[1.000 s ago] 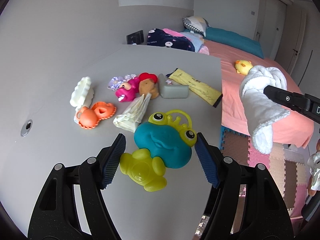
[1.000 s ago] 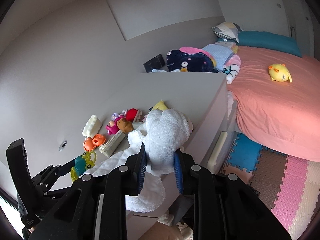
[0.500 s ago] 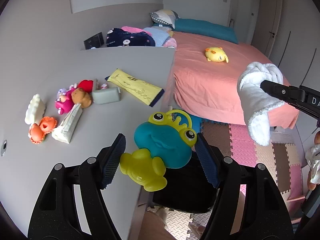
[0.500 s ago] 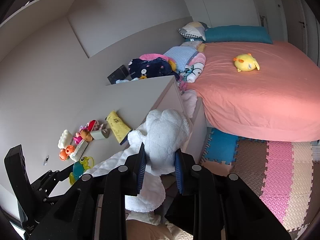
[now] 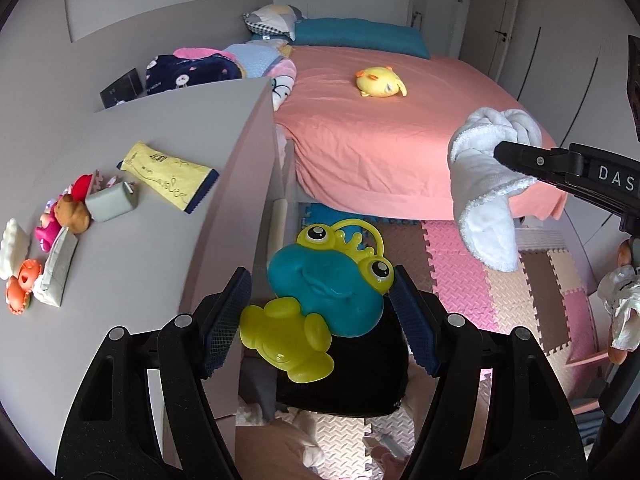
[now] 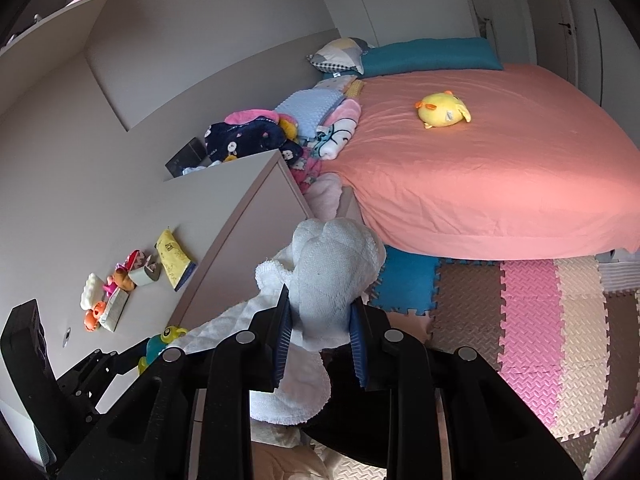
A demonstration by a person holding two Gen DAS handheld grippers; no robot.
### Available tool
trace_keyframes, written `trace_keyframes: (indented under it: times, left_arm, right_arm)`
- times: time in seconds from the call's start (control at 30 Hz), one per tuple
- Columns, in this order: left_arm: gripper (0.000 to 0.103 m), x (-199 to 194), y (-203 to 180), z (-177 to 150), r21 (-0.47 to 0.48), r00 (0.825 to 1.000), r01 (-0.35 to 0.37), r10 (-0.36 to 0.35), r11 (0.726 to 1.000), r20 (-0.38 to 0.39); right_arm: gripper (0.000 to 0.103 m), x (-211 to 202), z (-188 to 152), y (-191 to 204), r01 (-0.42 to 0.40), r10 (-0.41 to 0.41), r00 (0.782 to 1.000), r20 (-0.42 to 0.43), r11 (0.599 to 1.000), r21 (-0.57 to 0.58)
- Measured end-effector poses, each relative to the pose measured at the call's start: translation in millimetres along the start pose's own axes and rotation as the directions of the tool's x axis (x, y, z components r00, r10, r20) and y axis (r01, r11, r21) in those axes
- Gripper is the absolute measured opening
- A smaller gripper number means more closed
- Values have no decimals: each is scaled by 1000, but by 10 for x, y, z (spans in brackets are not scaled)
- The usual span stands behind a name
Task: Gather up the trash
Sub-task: 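Carry the white towel with the right gripper over the black bin and release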
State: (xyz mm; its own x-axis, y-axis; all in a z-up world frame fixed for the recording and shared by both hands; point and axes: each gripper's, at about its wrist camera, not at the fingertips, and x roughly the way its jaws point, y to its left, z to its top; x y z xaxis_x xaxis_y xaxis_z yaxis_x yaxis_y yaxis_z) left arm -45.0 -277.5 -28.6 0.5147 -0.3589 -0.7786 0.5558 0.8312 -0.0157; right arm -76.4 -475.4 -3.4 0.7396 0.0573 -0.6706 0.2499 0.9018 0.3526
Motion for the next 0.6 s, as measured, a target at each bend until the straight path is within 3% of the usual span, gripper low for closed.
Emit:
trace_keyframes:
  times: [0.33,0.6]
  left_arm:
    - [69,219,-212,42,49,998,54,-52,997,-42]
    - [69,385,-166,27,45,995,64,-60,997,-80]
  right_arm:
    - [28,77,-48,-262,60,-59,998,-31,998,26]
    - [28,263,-45,-237,70,-69,995,-69,997,17]
